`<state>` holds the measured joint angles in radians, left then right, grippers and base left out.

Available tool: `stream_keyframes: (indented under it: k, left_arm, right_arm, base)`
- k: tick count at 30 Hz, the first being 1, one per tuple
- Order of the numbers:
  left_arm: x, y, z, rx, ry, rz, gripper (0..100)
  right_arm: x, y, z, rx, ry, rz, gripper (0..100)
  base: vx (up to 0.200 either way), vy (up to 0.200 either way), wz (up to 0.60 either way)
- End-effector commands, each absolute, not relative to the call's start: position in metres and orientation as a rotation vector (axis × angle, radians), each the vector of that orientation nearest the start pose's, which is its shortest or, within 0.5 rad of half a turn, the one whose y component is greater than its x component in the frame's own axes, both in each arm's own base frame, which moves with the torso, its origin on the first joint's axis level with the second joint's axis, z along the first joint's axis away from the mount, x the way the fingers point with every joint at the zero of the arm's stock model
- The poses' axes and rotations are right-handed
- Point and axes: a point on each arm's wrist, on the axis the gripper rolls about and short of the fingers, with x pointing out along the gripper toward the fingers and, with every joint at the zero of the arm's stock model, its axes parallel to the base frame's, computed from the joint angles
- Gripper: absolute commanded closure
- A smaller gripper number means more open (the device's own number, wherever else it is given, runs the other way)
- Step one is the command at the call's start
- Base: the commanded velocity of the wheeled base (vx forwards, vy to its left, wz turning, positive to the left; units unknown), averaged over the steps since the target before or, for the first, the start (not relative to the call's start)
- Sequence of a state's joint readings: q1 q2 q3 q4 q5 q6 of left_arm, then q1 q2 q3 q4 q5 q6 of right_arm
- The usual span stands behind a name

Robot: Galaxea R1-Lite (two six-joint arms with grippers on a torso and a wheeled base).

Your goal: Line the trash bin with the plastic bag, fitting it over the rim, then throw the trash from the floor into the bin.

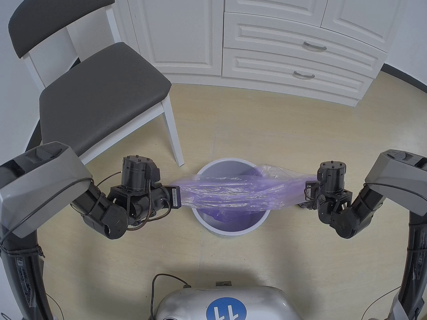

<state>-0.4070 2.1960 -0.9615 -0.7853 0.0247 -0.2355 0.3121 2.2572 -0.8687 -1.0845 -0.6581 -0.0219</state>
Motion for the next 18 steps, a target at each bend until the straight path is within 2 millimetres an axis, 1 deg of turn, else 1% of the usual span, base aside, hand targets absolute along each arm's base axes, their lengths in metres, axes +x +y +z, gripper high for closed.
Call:
stream_keyframes:
  k: [1,3,4,5,9,11,12,13,18]
  left_arm:
    - [0.361,-0.157,0.049,-0.108,0.527,-0.32,100]
    - [0.357,-0.151,0.048,-0.077,0.557,-0.32,100]
    - [0.356,-0.15,0.049,-0.074,0.56,-0.319,100]
    - [0.351,-0.141,0.056,-0.025,0.585,-0.32,100]
    - [0.338,-0.128,0.065,0.038,0.668,-0.35,100]
    - [0.333,-0.124,0.067,0.06,0.715,-0.368,100]
    - [0.332,-0.124,0.067,0.061,0.719,-0.37,100]
    - [0.33,-0.122,0.064,0.093,0.755,-0.381,100]
    - [0.323,-0.122,0.051,0.156,0.802,-0.407,100]
  right_arm:
    - [0.364,0.099,0.03,-0.251,0.364,-0.338,100]
    - [0.353,0.089,0.03,-0.313,0.417,-0.338,100]
    - [0.353,0.089,0.031,-0.316,0.42,-0.339,100]
    - [0.34,0.082,0.031,-0.376,0.473,-0.331,100]
    - [0.322,0.076,0.03,-0.454,0.541,-0.311,100]
    - [0.314,0.075,0.026,-0.49,0.571,-0.289,100]
    - [0.313,0.075,0.026,-0.492,0.573,-0.288,100]
    - [0.307,0.076,0.022,-0.53,0.596,-0.263,100]
    - [0.29,0.077,0.01,-0.617,0.663,-0.204,100]
  base:
    - [0.0,0.0,0.0]
    - [0.0,0.0,0.0]
    - [0.0,0.0,0.0]
    - [0.0,0.0,0.0]
    - [0.0,0.0,0.0]
    - [0.0,0.0,0.0]
    - [0.0,0.0,0.0]
    - [0.0,0.0,0.0]
    - [0.0,0.0,0.0]
